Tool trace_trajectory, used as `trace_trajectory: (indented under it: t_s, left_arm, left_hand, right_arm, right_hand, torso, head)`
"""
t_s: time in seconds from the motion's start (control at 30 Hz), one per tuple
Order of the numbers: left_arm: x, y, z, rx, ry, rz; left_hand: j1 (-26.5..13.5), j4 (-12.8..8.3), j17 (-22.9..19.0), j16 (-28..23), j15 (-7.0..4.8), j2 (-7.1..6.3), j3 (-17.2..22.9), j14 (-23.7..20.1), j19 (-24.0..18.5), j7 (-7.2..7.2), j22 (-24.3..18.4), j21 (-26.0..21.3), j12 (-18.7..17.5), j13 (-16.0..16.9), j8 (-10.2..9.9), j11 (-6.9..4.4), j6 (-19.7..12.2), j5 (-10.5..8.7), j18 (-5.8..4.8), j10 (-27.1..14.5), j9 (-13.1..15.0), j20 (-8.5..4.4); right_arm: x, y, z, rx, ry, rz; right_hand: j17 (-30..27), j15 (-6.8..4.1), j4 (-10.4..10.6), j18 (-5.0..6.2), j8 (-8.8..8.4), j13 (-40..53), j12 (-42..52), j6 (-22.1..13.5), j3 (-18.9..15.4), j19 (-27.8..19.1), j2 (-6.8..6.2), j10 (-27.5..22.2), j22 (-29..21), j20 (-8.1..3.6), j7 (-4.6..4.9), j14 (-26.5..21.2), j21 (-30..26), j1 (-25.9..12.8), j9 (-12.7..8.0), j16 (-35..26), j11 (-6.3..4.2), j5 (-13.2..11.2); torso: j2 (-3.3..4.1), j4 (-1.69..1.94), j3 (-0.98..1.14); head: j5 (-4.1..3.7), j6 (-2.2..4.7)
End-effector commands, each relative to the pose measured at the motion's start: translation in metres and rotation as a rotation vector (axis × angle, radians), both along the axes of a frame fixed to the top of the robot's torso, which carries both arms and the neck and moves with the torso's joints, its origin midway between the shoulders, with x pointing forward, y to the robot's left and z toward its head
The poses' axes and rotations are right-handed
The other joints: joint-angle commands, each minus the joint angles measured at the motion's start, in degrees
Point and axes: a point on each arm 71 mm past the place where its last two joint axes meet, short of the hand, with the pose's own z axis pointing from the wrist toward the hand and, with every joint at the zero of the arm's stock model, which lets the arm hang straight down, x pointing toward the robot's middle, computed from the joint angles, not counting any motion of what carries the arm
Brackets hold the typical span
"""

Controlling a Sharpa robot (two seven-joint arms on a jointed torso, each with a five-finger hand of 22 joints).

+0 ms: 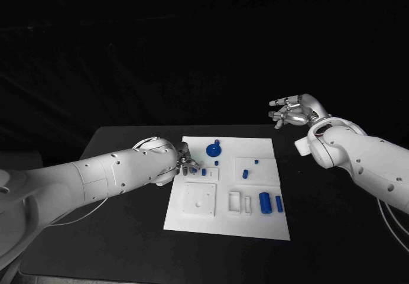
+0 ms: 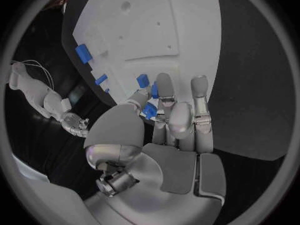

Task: Assemble the parts on the task board

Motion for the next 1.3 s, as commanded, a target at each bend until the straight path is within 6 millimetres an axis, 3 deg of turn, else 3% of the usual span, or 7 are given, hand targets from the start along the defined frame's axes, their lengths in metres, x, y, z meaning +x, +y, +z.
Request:
trace_trajectory:
  t_s: [0.03,0.3,0.4,1.3]
  left_arm:
    - [-0.0003,-0.0022,-0.0002,0.002,-0.012,-0.015]
    - [0.0005,0.0003,-0.0015,0.027,-0.011,-0.016]
    - [0.0006,0.0006,-0.0020,0.041,-0.009,-0.019]
    - [-0.0033,-0.0012,-0.0102,0.067,0.016,-0.032]
  left_hand:
    - [2.60,-2.14,-0.13,-0.37,-0.31,3.13,2.34,-0.16,0.03,-2.03,0.97,-0.11,-0.20,-0.07,0.23,-0.42,1.47,-0.49,0.48,2.44,0.06,0.49]
    - [2.89,-1.78,-0.37,-0.50,-0.30,3.13,1.87,-0.18,0.01,-2.03,0.95,-0.18,-0.28,-0.24,0.23,-0.41,1.36,-1.93,0.48,2.45,0.05,0.52]
    - [3.16,-1.46,-0.42,-0.52,-0.29,3.66,1.62,-0.18,0.03,-2.02,0.94,-0.22,-0.31,-0.34,0.23,-0.39,1.30,-5.16,0.49,2.45,0.05,0.54]
    - [4.23,-0.80,-0.75,-0.67,-0.24,3.71,0.26,-0.18,0.19,-1.89,0.95,-0.50,-0.01,-1.91,0.18,-0.31,0.83,-7.66,0.60,2.46,-0.73,0.68]
  right_arm:
    - [-0.0004,0.0015,-0.0001,-0.007,0.001,0.017]
    - [-0.0005,0.0017,-0.0003,-0.007,0.001,0.018]
    - [-0.0005,0.0019,-0.0003,-0.007,0.001,0.018]
    - [-0.0010,0.0023,-0.0012,-0.006,0.001,0.019]
  right_hand:
    - [0.00,0.18,-0.06,-0.01,-0.07,0.02,0.23,0.34,-0.31,-0.26,0.21,-0.45,-0.05,0.00,0.24,0.18,0.17,-0.53,0.07,-0.20,-0.04,0.21]
    - [0.01,0.19,0.06,-0.02,-0.06,0.04,0.25,0.34,-0.34,-0.22,0.22,-0.48,-0.26,0.00,0.24,0.18,0.15,-0.60,0.07,-0.19,-0.05,0.24]
    - [0.01,0.19,0.06,-0.02,-0.06,0.04,0.25,0.34,-0.34,-0.22,0.22,-0.48,-0.26,0.00,0.24,0.18,0.15,-0.60,0.07,-0.19,-0.05,0.24]
    - [0.03,0.18,0.26,-0.04,-0.05,0.09,0.30,0.39,-0.44,-0.13,0.24,-0.49,-0.57,0.01,0.23,0.19,0.10,-0.73,0.08,-0.17,-0.05,0.33]
  torso:
    - [0.03,0.00,-0.03]
    - [0.04,0.03,-0.03]
    - [0.05,0.01,-0.03]
    - [0.05,-0.02,0.01]
  head:
    - [-0.05,-0.09]
    - [-0.03,-0.16]
    - [-0.03,-0.20]
    - [-0.12,-0.46]
